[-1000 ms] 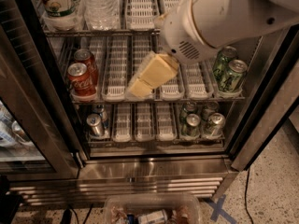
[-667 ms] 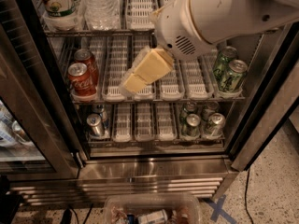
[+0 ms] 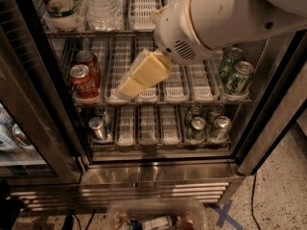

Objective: Pick water bottle from top shelf of fridge

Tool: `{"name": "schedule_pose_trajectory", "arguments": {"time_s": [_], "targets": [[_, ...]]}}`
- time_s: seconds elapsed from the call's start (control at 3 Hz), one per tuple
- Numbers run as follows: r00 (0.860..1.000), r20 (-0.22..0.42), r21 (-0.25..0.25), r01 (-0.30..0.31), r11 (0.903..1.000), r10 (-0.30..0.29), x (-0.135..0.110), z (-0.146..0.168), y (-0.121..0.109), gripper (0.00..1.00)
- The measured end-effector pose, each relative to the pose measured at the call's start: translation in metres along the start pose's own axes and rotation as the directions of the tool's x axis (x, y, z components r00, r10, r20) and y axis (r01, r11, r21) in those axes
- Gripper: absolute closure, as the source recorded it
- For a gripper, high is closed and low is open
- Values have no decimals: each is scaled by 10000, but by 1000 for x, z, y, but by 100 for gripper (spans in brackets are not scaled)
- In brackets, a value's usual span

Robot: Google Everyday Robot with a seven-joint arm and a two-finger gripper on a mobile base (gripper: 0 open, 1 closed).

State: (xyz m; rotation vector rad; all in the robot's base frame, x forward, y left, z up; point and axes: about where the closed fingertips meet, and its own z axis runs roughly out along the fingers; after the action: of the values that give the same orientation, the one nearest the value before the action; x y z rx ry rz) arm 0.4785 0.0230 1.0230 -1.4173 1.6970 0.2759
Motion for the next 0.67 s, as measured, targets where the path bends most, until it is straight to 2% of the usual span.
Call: {"name": "schedule_pose_trajectory", "arguments": {"time_s": [0.33, 0.67], "targets": [[9981, 395, 538, -495, 9973, 474, -20, 12, 31, 0], [9958, 683, 1387, -706, 9878, 616, -48, 31, 54, 0]]}}
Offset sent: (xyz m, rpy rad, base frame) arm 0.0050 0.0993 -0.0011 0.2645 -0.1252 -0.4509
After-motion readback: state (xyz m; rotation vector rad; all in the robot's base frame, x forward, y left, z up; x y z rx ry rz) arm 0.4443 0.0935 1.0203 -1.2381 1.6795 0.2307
